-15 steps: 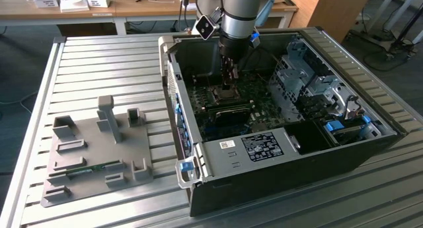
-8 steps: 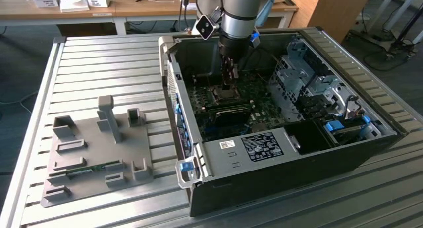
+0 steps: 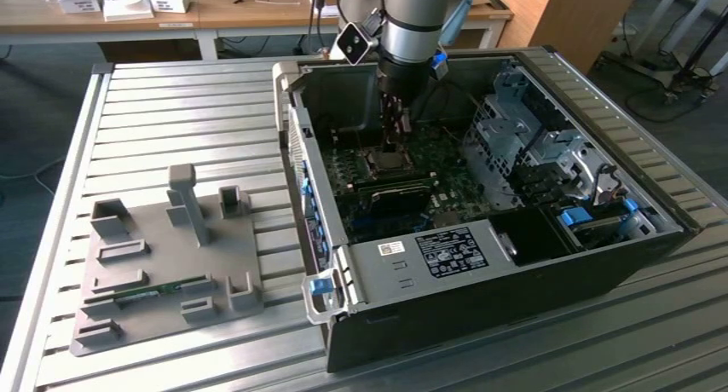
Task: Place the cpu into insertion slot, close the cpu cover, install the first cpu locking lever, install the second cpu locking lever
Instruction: 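Install the second cpu locking lever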
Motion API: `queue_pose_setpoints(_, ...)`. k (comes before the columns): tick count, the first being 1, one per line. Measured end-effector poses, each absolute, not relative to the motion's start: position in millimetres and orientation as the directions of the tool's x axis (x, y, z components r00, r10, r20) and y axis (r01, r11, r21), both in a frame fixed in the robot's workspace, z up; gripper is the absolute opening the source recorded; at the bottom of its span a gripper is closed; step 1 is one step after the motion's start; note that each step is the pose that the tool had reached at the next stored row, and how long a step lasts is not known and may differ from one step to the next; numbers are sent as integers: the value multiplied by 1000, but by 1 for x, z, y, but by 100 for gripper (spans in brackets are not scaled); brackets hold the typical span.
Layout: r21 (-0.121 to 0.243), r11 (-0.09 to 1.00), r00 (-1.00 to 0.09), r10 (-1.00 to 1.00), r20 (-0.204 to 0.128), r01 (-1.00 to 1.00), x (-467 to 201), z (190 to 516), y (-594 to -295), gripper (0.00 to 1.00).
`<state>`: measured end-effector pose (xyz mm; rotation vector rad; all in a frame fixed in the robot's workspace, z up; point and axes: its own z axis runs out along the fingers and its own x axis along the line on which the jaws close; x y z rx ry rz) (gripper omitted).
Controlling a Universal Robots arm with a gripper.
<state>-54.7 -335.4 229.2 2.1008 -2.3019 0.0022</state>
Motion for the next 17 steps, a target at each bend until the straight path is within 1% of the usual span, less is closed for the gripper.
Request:
queue_pose_setpoints(10,16,39,-39,-999,20,-999,-61,221,-335,11)
queue_pose_setpoints(17,16,37,-37,-999,20,-999,-61,221,-335,11)
